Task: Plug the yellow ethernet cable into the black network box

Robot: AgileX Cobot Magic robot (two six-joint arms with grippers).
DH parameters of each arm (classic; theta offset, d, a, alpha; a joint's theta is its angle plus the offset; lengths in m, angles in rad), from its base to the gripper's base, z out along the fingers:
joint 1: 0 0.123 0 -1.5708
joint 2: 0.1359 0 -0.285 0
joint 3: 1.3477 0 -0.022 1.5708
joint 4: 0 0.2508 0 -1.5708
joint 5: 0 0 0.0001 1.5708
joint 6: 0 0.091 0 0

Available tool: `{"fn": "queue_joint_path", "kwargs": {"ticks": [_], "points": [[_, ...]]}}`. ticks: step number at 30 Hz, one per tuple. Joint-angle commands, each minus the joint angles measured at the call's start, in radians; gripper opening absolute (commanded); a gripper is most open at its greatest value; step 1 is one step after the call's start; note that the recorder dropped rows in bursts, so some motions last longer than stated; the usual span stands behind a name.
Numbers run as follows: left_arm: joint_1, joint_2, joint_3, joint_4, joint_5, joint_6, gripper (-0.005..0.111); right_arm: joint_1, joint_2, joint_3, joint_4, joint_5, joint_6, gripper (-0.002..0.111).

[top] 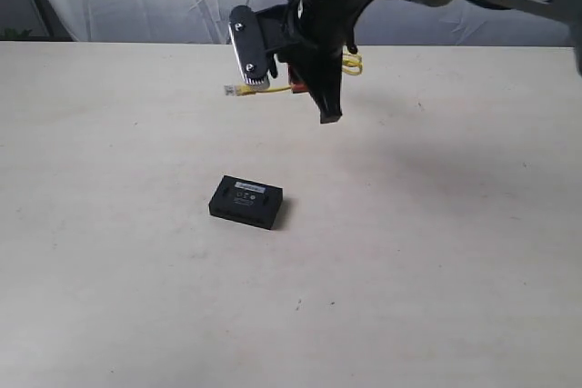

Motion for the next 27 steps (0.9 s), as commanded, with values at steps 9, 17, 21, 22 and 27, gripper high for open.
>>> {"fn": "queue_joint_path", "kwargs": {"ticks": [9,17,21,22,27], "points": [[0.002,-0.006,0.005,0.035,0.003,0.0,0.0,-0.006,-0.294,0.41,-0.175,0.085,0.38,-0.001],[0.002,-0.006,0.005,0.049,0.049,0.0,0.0,-0.022,-0.444,0.731,-0.197,0.014,0.492,-0.001],[0.002,-0.006,0.005,0.07,0.069,0.0,0.0,-0.025,-0.496,0.89,-0.18,-0.087,0.505,-0.001],[0.002,-0.006,0.005,0.07,0.069,0.0,0.0,-0.025,-0.503,0.914,-0.16,-0.113,0.505,-0.001],[0.002,-0.006,0.005,0.07,0.069,0.0,0.0,-0.025,-0.504,1.007,-0.045,-0.221,0.505,-0.001]]}}
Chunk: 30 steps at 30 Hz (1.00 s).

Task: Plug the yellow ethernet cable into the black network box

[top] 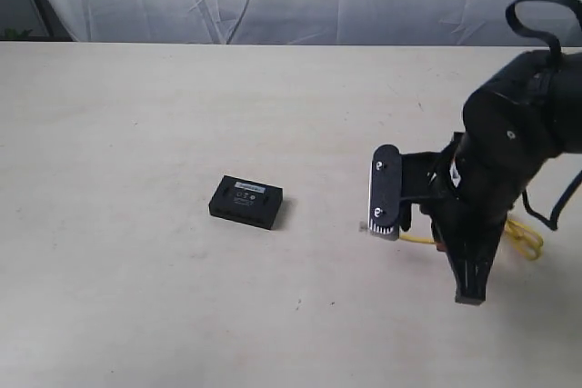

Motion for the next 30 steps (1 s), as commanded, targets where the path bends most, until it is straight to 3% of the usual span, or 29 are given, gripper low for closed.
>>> {"fn": "queue_joint_path", "kwargs": {"ticks": [1,16,18,22,25,30], "points": [[0.002,-0.006,0.005,0.006,-0.001,0.0,0.0,-0.005,-0.011,0.07,0.098,-0.123,0.005,-0.001],[0.002,-0.006,0.005,0.013,0.001,0.0,0.0,-0.005,0.098,0.116,0.223,-0.205,0.006,0.001],[0.002,-0.006,0.005,0.013,0.001,0.0,0.0,-0.005,0.105,0.116,0.241,-0.205,0.004,0.009],[0.002,-0.006,0.005,0.013,0.003,0.0,0.0,-0.005,0.096,0.11,0.241,-0.198,0.004,0.044],[0.002,-0.006,0.005,0.013,0.007,0.0,0.0,-0.005,0.055,0.073,0.263,-0.194,0.009,0.063],[0.002,-0.006,0.005,0.013,0.007,0.0,0.0,-0.005,-0.016,0.024,0.436,-0.188,-0.001,0.06]]}}
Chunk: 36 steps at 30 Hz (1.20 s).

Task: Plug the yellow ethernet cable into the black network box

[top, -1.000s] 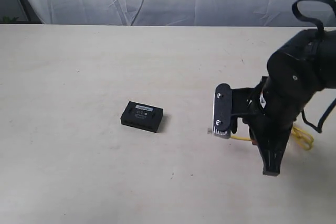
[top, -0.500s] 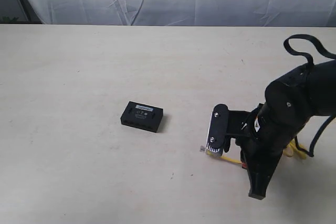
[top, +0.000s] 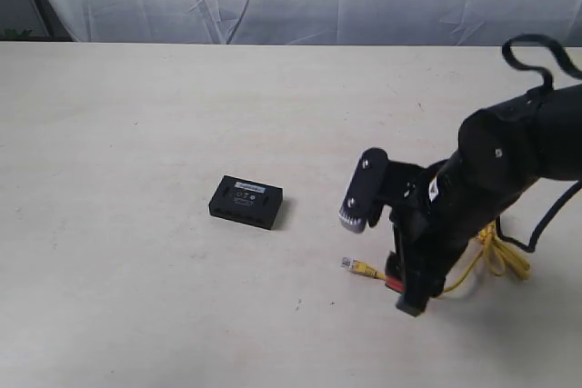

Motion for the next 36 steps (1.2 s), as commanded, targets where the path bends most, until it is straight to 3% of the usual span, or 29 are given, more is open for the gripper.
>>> {"fn": "queue_joint_path", "kwargs": {"ticks": [1,13,22,30,36], "points": [[0.002,-0.006,0.005,0.006,0.003,0.0,0.0,-0.005,-0.049,-0.028,0.143,0.009,-0.055,0.06],[0.002,-0.006,0.005,0.006,0.003,0.0,0.0,-0.005,0.089,-0.013,0.224,-0.05,-0.373,0.06],[0.002,-0.006,0.005,0.004,0.003,0.0,0.0,-0.017,0.104,-0.018,0.228,-0.09,-0.391,0.059],[0.002,-0.006,0.005,0.004,0.003,0.0,0.0,-0.074,0.162,-0.075,0.407,0.003,-0.531,0.059],[0.002,-0.006,0.005,0.004,0.003,0.0,0.0,-0.076,0.195,-0.076,0.401,-0.024,-0.553,0.059]]}}
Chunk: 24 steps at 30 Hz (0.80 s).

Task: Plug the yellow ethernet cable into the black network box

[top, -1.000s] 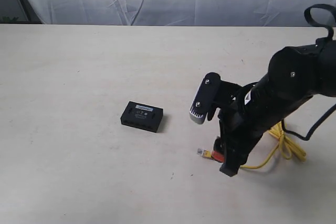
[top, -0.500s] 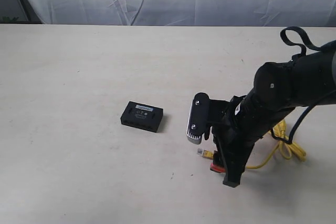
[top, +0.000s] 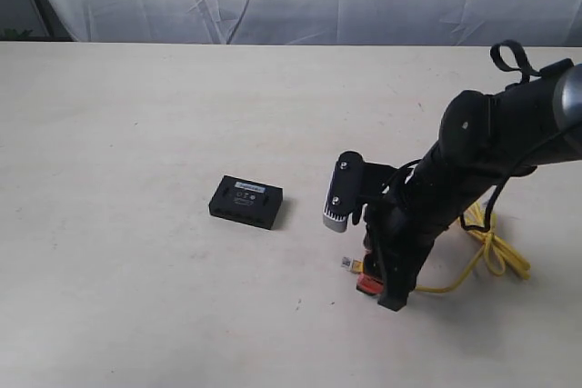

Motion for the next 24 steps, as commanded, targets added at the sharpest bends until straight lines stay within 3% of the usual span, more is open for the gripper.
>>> {"fn": "queue_joint_path", "kwargs": {"ticks": [1,9,11,14,19,24], "points": [[0.002,-0.006,0.005,0.004,0.001,0.0,0.0,-0.007,0.021,-0.004,0.003,-0.031,-0.029,0.058],[0.002,-0.006,0.005,0.004,0.004,0.0,0.0,-0.007,0.061,-0.004,-0.007,-0.055,-0.048,0.049],[0.002,-0.006,0.005,0.004,0.004,0.0,0.0,-0.007,0.075,-0.004,-0.021,-0.053,-0.048,0.036],[0.002,-0.006,0.005,0.004,0.004,0.0,0.0,-0.007,0.08,-0.004,-0.021,-0.03,-0.063,0.0],[0.002,-0.006,0.005,-0.003,0.001,-0.006,0.0,-0.007,0.06,-0.004,-0.019,0.003,-0.071,-0.001],[0.002,-0.006,0.005,-0.166,-0.066,-0.027,0.0,-0.007,-0.008,-0.004,-0.021,-0.022,0.005,-0.001]]}}
